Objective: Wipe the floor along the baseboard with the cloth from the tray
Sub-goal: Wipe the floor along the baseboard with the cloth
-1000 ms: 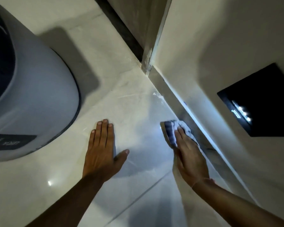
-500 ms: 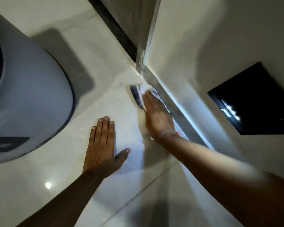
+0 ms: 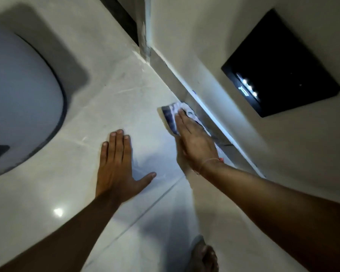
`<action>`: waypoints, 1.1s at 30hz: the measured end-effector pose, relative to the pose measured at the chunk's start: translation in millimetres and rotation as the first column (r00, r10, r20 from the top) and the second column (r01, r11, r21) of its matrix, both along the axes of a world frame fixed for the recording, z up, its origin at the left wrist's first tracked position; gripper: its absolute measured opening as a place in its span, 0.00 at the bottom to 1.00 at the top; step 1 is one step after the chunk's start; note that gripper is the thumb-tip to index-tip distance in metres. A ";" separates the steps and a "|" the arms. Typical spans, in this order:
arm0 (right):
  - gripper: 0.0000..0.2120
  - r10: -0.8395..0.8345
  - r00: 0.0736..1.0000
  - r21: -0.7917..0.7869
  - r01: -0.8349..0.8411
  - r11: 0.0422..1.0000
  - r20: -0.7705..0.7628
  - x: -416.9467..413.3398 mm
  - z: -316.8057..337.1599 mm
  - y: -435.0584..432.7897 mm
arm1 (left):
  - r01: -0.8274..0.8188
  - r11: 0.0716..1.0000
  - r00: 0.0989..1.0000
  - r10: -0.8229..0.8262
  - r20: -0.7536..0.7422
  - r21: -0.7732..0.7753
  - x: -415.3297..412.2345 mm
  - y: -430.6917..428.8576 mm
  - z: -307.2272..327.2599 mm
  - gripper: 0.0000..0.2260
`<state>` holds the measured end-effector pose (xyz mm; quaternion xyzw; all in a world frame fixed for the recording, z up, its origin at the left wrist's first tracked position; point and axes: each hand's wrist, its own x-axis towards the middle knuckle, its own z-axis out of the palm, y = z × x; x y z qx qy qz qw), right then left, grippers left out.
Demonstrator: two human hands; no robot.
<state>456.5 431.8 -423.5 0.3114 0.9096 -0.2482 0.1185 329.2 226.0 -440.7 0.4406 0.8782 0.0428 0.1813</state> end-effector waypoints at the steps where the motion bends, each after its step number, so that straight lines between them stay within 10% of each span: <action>1: 0.32 0.004 1.000 0.014 -0.004 1.000 -0.002 -1.7 -0.5 -2.7 | 0.005 1.000 1.000 -0.005 -0.003 -0.007 -0.9 0.5 0.0 0.54; 17: 0.29 -0.050 0.996 0.076 0.044 0.996 0.075 102.8 20.4 -38.5 | -0.005 1.000 0.999 0.005 0.034 0.014 -23.8 -2.9 2.9 0.53; 28: 0.31 -0.043 0.991 0.092 0.056 0.994 -0.129 -167.4 -8.4 16.3 | -0.055 0.997 0.998 0.056 -0.006 0.045 -75.5 27.2 -6.6 0.52; 33: 0.24 0.014 0.989 0.037 -0.009 0.999 -0.146 -8.6 5.9 0.1 | 0.007 0.998 1.000 -0.009 0.023 0.068 -46.2 25.0 -3.1 0.52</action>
